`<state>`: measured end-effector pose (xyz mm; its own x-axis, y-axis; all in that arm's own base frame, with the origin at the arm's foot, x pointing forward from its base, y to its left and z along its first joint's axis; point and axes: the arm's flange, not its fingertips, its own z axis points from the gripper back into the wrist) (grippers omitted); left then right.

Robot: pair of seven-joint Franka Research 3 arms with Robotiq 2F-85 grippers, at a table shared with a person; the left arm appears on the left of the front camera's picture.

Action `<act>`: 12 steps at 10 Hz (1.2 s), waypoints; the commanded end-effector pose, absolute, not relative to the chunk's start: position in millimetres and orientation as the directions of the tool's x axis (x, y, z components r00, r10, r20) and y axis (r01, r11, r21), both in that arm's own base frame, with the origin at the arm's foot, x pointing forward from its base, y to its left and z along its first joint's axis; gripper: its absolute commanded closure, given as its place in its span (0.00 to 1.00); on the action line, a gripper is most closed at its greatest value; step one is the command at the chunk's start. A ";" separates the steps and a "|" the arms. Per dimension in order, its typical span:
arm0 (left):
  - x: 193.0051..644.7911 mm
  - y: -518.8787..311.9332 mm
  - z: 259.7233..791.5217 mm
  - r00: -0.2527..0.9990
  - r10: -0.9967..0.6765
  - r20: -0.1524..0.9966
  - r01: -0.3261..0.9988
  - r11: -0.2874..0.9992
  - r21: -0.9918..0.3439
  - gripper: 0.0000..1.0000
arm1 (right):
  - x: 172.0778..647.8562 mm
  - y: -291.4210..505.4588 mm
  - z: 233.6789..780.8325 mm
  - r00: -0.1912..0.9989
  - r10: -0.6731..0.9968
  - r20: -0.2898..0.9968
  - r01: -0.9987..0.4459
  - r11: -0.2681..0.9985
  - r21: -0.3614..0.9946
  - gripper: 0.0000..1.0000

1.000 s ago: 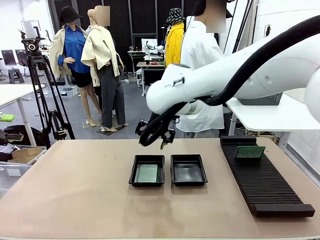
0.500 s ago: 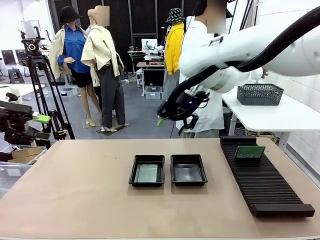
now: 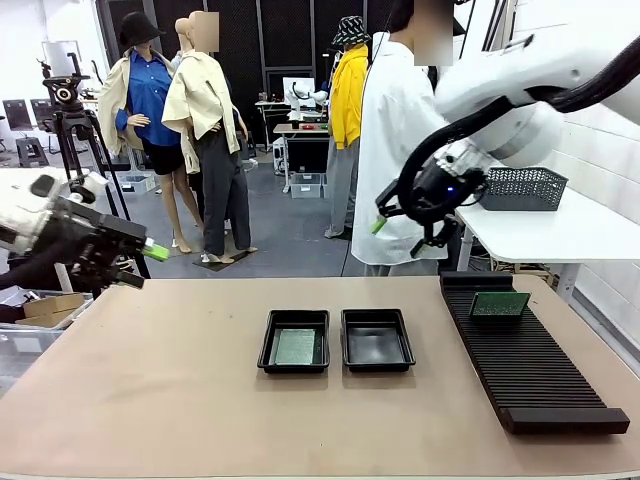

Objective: Inspect and transfer BCBs to ESD trays.
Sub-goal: Pick up the ESD tray and place it on the left side of the table.

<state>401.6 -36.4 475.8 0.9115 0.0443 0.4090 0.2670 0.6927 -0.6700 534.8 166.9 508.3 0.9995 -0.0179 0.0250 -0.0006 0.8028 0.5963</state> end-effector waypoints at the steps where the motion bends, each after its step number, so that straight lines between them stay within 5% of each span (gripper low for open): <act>1: 404.4 -70.0 465.9 0.928 0.025 0.372 0.221 0.767 -0.602 0.00 | 507.6 128.2 492.0 0.994 -0.069 0.086 -0.008 0.733 0.680 0.00; 12: 448.4 -244.3 390.3 0.977 -0.022 0.213 0.082 0.957 -0.279 0.00 | 476.6 -51.4 430.0 0.960 -0.244 0.139 -0.013 0.456 0.890 0.00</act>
